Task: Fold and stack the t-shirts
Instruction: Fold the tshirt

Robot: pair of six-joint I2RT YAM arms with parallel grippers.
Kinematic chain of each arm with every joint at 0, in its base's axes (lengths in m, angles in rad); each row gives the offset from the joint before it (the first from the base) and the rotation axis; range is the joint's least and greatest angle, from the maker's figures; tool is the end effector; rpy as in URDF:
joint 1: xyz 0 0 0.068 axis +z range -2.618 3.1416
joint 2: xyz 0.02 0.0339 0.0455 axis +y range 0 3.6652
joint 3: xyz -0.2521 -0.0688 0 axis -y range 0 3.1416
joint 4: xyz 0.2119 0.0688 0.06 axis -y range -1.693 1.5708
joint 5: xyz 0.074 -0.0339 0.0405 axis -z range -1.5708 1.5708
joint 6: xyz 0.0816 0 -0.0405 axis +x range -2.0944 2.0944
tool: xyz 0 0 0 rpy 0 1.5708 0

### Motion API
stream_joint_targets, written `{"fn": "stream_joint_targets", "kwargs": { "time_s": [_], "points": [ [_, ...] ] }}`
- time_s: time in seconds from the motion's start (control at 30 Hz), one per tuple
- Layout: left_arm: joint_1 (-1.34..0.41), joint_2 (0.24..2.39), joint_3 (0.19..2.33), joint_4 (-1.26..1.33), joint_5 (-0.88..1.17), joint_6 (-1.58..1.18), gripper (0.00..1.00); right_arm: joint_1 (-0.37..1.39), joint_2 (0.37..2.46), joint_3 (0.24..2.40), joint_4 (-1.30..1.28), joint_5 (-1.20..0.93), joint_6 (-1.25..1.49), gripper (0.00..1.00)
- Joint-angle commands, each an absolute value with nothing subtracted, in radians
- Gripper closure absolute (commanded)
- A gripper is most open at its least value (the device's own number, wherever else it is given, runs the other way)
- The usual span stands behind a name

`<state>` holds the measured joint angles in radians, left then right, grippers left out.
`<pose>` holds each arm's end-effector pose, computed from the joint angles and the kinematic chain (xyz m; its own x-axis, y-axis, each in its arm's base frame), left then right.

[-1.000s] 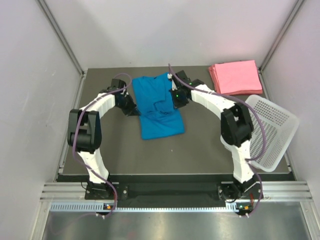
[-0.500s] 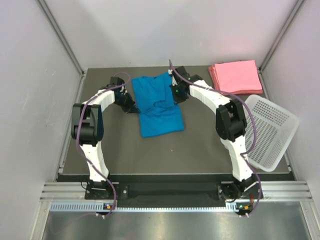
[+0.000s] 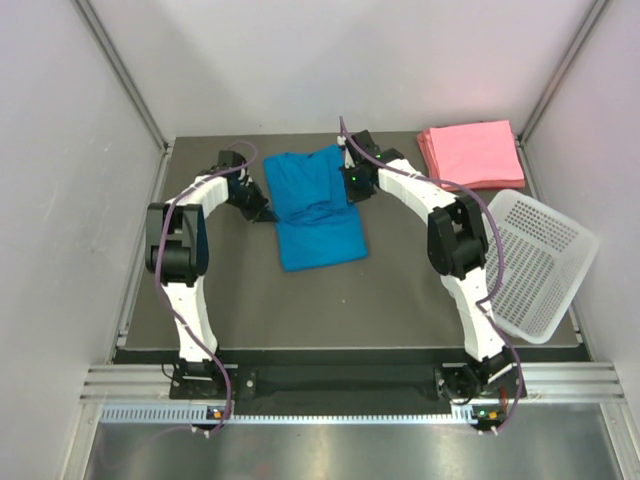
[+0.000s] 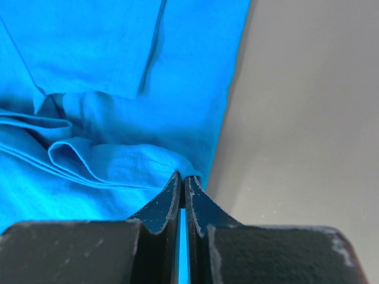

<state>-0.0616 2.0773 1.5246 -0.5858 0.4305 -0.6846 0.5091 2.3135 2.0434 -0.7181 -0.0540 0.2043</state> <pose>0.4133 -0.0596 0.1392 -0.8478 -0.5235 -0.0849 -0.3946 0.7297 -0.5585 0.4312 0.2457 0.1707 -0.8180 -0.2246 -0.5296 -0.3540 0.9222 0.1558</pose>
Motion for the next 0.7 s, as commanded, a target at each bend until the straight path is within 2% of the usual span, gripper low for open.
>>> {"fn": "stream_joint_targets", "kwargs": {
  "time_s": [0.0, 0.17, 0.37, 0.4, 0.47, 0.5, 0.6, 0.67],
  "points": [
    [-0.049, 2.086, 1.572, -0.592, 0.437, -0.68, 1.0, 0.497, 2.318, 2.079, -0.652, -0.046, 0.198, 0.99],
    [-0.043, 2.085, 1.58, -0.589, 0.416, -0.681, 1.0, 0.489, 2.327, 2.089, -0.608, -0.048, 0.21, 0.96],
    [-0.034, 2.072, 1.586, -0.565, 0.422, -0.669, 1.0, 0.486, 2.336, 2.097, -0.542, -0.054, 0.215, 0.97],
    [-0.034, 2.071, 1.585, -0.565, 0.417, -0.67, 0.99, 0.486, 2.339, 2.098, -0.532, -0.057, 0.219, 0.92],
    [-0.032, 2.068, 1.585, -0.56, 0.411, -0.673, 0.88, 0.486, 2.347, 2.102, -0.532, -0.058, 0.224, 0.8],
    [-0.031, 2.066, 1.586, -0.564, 0.407, -0.67, 0.8, 0.486, 2.345, 2.1, -0.531, -0.054, 0.23, 0.75],
    [-0.023, 2.045, 1.603, -0.568, 0.397, -0.638, 0.73, 0.485, 2.323, 2.083, -0.531, -0.045, 0.224, 0.83],
    [-0.026, 2.004, 1.615, -0.584, 0.353, -0.586, 0.72, 0.485, 2.275, 2.045, -0.526, -0.026, 0.224, 0.82]
  ]
}}
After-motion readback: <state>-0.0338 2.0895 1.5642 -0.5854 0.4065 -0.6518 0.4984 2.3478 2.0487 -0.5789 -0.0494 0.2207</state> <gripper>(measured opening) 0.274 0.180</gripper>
